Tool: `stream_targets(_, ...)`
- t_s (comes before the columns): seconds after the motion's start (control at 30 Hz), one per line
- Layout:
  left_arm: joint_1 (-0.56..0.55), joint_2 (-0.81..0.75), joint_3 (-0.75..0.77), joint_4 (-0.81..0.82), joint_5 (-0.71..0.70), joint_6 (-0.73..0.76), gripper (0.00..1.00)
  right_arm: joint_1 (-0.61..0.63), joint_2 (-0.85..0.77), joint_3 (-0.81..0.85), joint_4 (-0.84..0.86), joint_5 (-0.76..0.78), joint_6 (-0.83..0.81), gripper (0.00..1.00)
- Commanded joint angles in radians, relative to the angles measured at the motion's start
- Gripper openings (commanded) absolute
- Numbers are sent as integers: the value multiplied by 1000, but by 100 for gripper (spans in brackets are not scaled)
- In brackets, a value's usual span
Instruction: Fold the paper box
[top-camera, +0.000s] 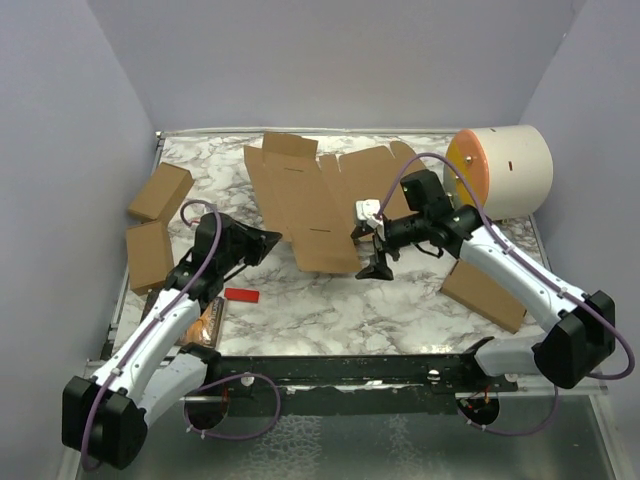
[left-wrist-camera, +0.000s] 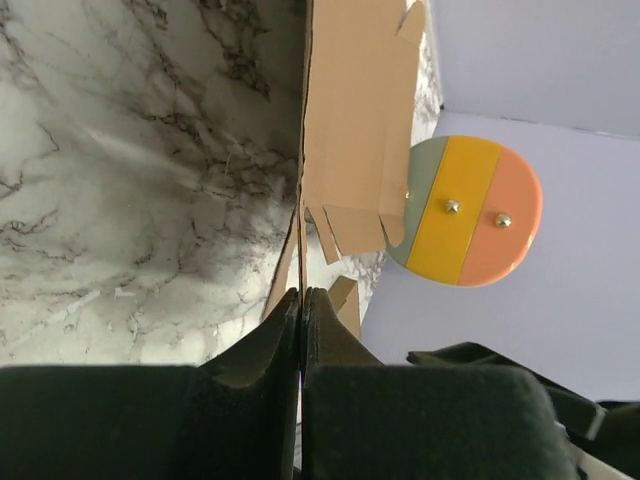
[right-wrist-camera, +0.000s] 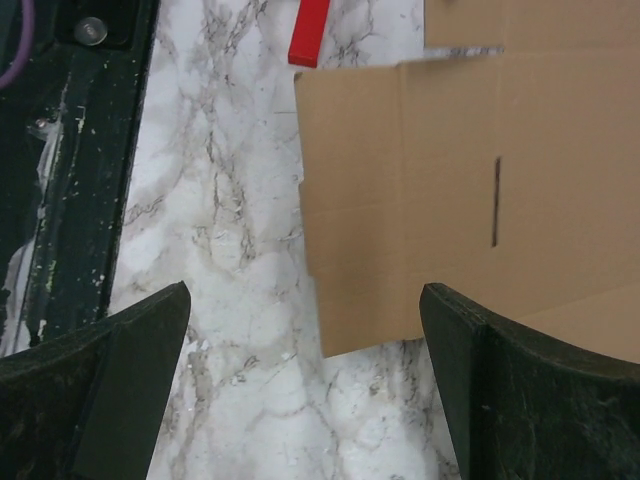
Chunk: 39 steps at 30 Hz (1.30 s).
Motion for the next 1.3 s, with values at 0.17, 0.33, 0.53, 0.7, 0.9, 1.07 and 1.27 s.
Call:
stream_targets(0.17,-148,64,54,-17,-150,-150,0,155,-20,-84,126,225,-23,99)
stream_targets(0.33,-195,86,80,-17,-185,-171,0,234,13,-108,270,465,20,99)
stream_targets(0.53,-224,102,94,-34,-217,-192,0,332,42,-154,381,734,-19,99)
stream_targets(0.7,-228,98,100,-37,-232,-202,0,364,44,-205,409,710,-11,99)
stream_targets(0.9,-230,83,103,-49,-238,-201,0,383,64,-231,464,738,19,95)
stream_targets(1.07,-230,65,95,-61,-246,-201,0,386,100,-221,530,834,51,78)
stream_targets(1.27,-230,48,80,-69,-253,-202,0,387,94,-230,536,835,57,54)
